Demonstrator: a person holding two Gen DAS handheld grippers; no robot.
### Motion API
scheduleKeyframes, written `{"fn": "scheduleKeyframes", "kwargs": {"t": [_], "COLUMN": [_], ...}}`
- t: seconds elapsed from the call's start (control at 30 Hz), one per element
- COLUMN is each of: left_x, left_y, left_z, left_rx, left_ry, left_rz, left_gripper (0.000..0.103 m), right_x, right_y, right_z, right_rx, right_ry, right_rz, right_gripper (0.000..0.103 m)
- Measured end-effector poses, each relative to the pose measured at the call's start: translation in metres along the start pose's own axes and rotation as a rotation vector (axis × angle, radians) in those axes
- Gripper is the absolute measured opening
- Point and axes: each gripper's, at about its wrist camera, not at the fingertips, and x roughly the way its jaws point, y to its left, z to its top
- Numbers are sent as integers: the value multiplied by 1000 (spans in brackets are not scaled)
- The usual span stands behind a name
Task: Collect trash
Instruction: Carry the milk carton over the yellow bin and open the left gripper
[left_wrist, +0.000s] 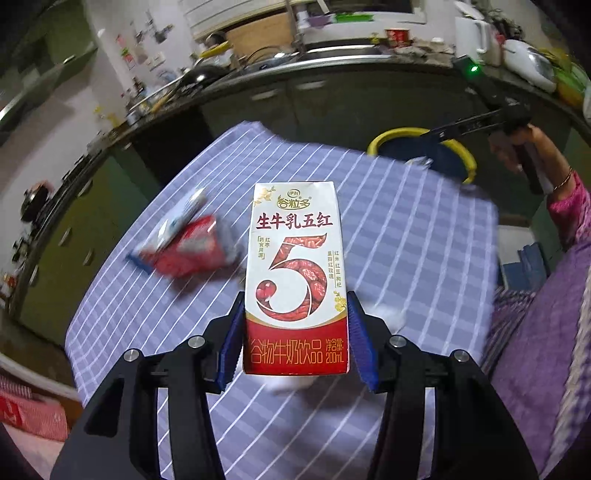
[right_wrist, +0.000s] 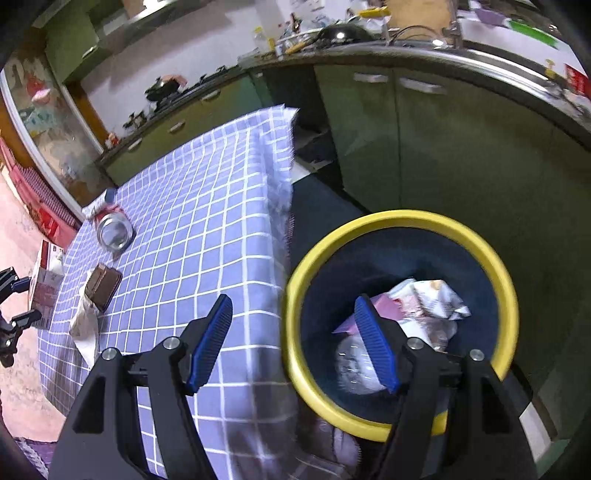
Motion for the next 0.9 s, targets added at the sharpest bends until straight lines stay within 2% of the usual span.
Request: {"fn": "scheduleKeyframes", "kwargs": {"t": [0.1, 0.3, 0.43, 0.53, 0.73, 0.9], "left_x": [3, 34, 66, 96, 167, 208], "left_y": [-22, -75, -115, -138, -174, -183], "left_z": [25, 92, 142, 173, 222, 246], "left_rx": [30, 108, 166, 193, 214, 171], "left_ry": [-23, -45, -55, -32, 56, 48], "left_rz": [-48, -182, -250, -290, -322, -299], "left_gripper": [52, 52, 52, 52, 52, 52], "right_x": [-17, -53, -74, -86, -97, -95], "right_y": [-17, -61, -86, -105, -132, -150], "right_z": [-3, -17, -29, -37, -52, -60], "right_rx": [30, 110, 161, 196, 251, 304], "right_ry": [-34, -91, -122, -142, -158, -155], "right_rz": [-19, -73, -102, -112, -127, -137], "right_gripper": [65, 65, 65, 65, 66, 66]}}
